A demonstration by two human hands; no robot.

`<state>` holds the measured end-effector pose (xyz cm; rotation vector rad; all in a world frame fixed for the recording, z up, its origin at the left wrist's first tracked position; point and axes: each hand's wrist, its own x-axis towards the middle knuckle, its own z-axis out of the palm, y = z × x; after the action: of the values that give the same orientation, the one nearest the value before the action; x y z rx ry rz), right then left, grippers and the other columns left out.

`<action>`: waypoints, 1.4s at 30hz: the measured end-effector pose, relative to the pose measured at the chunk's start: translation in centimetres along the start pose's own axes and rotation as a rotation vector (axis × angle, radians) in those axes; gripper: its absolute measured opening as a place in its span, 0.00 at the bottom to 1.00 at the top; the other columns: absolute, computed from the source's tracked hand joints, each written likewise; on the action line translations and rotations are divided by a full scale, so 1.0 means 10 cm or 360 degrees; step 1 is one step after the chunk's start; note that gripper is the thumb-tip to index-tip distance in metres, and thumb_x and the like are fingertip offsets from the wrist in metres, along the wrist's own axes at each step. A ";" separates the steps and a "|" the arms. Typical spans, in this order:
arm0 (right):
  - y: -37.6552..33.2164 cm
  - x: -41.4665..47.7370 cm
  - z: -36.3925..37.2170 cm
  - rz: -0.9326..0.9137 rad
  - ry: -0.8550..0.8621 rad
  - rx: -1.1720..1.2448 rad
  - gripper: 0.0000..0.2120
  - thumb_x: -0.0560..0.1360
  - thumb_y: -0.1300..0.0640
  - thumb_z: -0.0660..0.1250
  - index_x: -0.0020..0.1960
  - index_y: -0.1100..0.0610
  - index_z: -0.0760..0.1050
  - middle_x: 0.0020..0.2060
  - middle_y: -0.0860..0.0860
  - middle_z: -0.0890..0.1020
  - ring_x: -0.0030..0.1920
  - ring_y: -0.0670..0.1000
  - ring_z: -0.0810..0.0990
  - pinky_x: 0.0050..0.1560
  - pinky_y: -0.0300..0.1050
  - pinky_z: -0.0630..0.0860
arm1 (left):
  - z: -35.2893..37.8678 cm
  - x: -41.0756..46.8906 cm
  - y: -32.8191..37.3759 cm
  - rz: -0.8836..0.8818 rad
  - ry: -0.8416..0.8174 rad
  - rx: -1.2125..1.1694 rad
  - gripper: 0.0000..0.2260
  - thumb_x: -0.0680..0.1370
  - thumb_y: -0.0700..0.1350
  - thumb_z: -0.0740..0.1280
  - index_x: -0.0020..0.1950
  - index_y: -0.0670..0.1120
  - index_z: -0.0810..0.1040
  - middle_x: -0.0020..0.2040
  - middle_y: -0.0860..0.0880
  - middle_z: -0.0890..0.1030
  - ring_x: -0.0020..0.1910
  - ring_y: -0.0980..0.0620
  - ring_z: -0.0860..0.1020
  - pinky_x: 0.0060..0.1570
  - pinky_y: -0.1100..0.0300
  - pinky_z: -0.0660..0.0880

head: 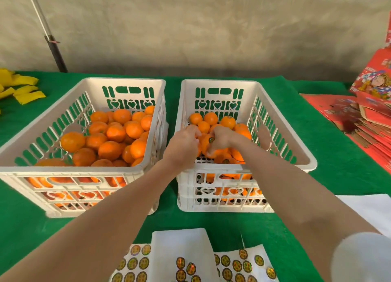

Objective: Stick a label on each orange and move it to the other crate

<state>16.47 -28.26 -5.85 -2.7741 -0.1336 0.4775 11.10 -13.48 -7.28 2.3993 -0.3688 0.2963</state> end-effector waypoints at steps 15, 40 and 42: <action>-0.18 -0.88 0.26 -0.1003 0.1468 0.0917 0.03 0.75 0.58 0.65 0.46 0.57 0.77 0.38 0.44 0.78 0.39 0.39 0.76 0.38 0.32 0.70 | -0.06 -0.03 0.07 0.0031 0.0002 0.0048 0.08 0.77 0.38 0.62 0.54 0.39 0.77 0.42 0.42 0.78 0.42 0.45 0.77 0.42 0.54 0.74; 0.12 -1.52 1.70 -0.0041 0.0077 0.1619 0.13 0.74 0.72 0.63 0.48 0.54 0.69 0.39 0.52 0.74 0.44 0.52 0.78 0.49 0.53 0.78 | -0.12 -1.76 -0.79 -0.1269 -0.0386 -0.0878 0.30 0.71 0.55 0.72 0.68 0.42 0.71 0.66 0.42 0.75 0.63 0.44 0.74 0.66 0.49 0.68; 0.15 -1.54 1.59 -0.0046 0.0140 0.1731 0.14 0.74 0.72 0.63 0.47 0.54 0.69 0.40 0.51 0.75 0.45 0.51 0.78 0.52 0.56 0.78 | -0.12 -1.78 -0.83 -0.1389 -0.0555 -0.1327 0.31 0.66 0.56 0.72 0.63 0.40 0.74 0.56 0.42 0.82 0.54 0.45 0.81 0.60 0.47 0.74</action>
<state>-3.36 -27.20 -15.80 -1.7154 0.0910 0.2829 -2.82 -3.45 -16.80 1.5610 0.3663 -0.5722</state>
